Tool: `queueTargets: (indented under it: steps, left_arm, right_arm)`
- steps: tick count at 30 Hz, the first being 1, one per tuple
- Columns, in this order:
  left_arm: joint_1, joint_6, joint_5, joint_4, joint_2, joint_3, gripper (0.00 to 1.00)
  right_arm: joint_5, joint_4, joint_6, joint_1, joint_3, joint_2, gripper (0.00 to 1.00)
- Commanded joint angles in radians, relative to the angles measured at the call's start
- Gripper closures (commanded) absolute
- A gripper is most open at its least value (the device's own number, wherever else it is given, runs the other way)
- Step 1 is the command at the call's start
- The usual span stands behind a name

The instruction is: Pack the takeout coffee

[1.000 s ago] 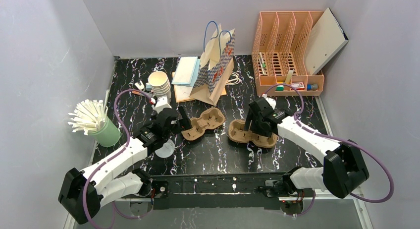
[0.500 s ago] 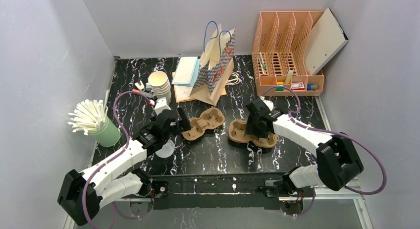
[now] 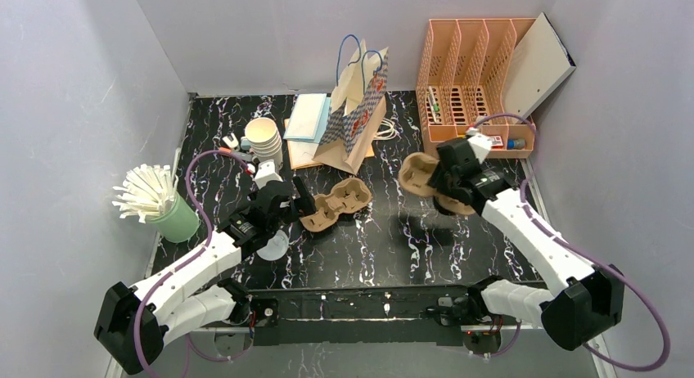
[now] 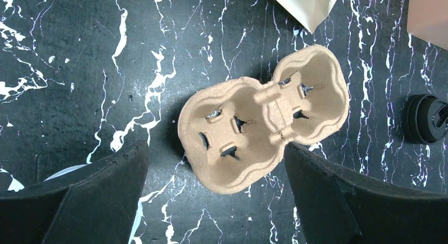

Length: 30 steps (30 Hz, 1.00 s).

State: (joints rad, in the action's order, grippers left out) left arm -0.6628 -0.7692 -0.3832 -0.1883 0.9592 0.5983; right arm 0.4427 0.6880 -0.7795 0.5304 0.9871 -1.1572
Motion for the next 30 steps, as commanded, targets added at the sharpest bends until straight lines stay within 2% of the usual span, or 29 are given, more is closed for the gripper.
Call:
queueTargets:
  steps: [1, 6, 10, 13, 15, 16, 18, 20, 24, 27, 30]
  left_arm:
    - [0.004, 0.003, -0.006, 0.009, -0.016, -0.002, 0.04]
    - [0.005, -0.004, 0.007, 0.025, -0.011, -0.006, 0.04]
    - [0.005, -0.011, 0.022, 0.040, -0.005, -0.012, 0.04]
    - [0.004, -0.028, 0.027, 0.043, 0.012, -0.007, 0.04]
    - [0.005, -0.043, 0.028, 0.045, 0.028, -0.007, 0.05]
    - [0.004, -0.049, 0.027, 0.045, 0.035, -0.008, 0.06]
    - [0.004, -0.063, 0.020, 0.040, 0.049, -0.004, 0.06]
    - [0.006, -0.069, 0.016, 0.030, 0.062, 0.000, 0.07]
    - [0.005, -0.085, 0.007, 0.020, 0.074, 0.001, 0.08]
    - [0.005, -0.089, -0.016, 0.001, 0.078, 0.005, 0.10]
    - [0.004, -0.079, -0.053, -0.028, 0.074, 0.023, 0.10]
  right_arm:
    - [0.165, 0.000, 0.000, -0.151, 0.019, 0.049, 0.59]
    - [0.155, -0.096, -0.091, -0.405, -0.038, 0.060, 0.59]
    - [0.020, -0.164, -0.187, -0.628, -0.082, 0.006, 0.59]
    - [-0.029, -0.201, -0.254, -0.733, -0.107, -0.050, 0.60]
    - [-0.047, -0.213, -0.281, -0.781, -0.115, -0.089, 0.54]
    - [-0.047, -0.210, -0.295, -0.798, -0.114, -0.106, 0.44]
    - [-0.044, -0.205, -0.302, -0.817, -0.108, -0.137, 0.14]
    - [-0.042, -0.184, -0.303, -0.831, -0.096, -0.151, 0.03]
    - [-0.053, -0.180, -0.218, -0.834, -0.078, -0.102, 0.02]
    - [-0.177, -0.203, -0.061, -0.823, -0.062, -0.032, 0.02]
    - [-0.196, -0.211, 0.068, -0.705, -0.055, 0.008, 0.02]
